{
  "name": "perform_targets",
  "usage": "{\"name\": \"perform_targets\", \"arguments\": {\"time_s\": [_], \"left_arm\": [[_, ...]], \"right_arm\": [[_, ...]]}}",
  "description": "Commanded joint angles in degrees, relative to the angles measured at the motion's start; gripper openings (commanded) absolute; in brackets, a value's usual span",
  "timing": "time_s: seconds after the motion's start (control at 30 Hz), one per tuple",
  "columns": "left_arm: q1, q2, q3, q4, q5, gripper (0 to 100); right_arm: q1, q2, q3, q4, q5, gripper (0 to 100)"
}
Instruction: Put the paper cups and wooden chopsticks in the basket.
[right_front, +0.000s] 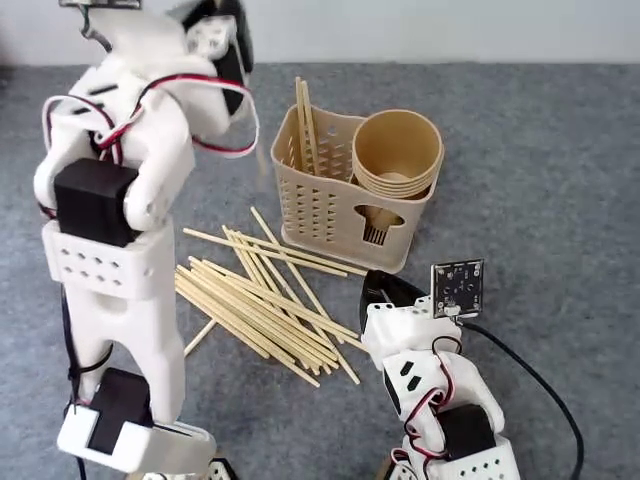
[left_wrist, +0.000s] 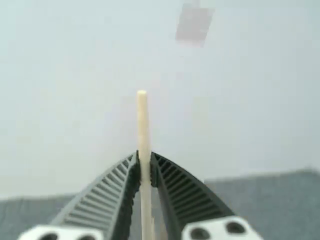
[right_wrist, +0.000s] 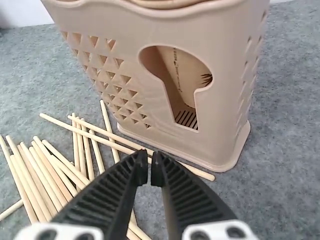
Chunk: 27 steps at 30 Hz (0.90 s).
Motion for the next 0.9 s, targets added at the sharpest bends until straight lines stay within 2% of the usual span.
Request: {"name": "perform_targets", "arguments": {"time_s": [0.0, 0.1, 0.2, 0.4, 0.5, 0.6, 0.87], "left_arm": [[0.5, 0.2, 4.1, -13.6, 1.9, 1], [0.6, 1.1, 11.6, -22.8, 1.9, 1], [1.2, 1.3, 19.7, -28.6, 1.8, 1], [2.1, 1.2, 27.6, -30.4, 1.1, 3], [2.1, 1.2, 27.1, -26.0, -0.9, 12], [1.7, 1.2, 24.7, -19.8, 0.7, 20], [-2.8, 1.2, 11.9, 1.8, 1.4, 15]], "right_arm": [[0.0, -1.1, -0.4, 0.1, -0.3, 3.2], [0.0, -1.1, -0.4, 0.1, -0.3, 3.2], [0.0, -1.1, -0.4, 0.1, -0.3, 3.2], [0.0, -1.1, -0.4, 0.1, -0.3, 3.2], [0.0, -1.1, -0.4, 0.1, -0.3, 3.2], [0.0, -1.1, -0.4, 0.1, -0.3, 3.2], [0.0, -1.0, -0.4, 0.1, -0.3, 3.2]]}}
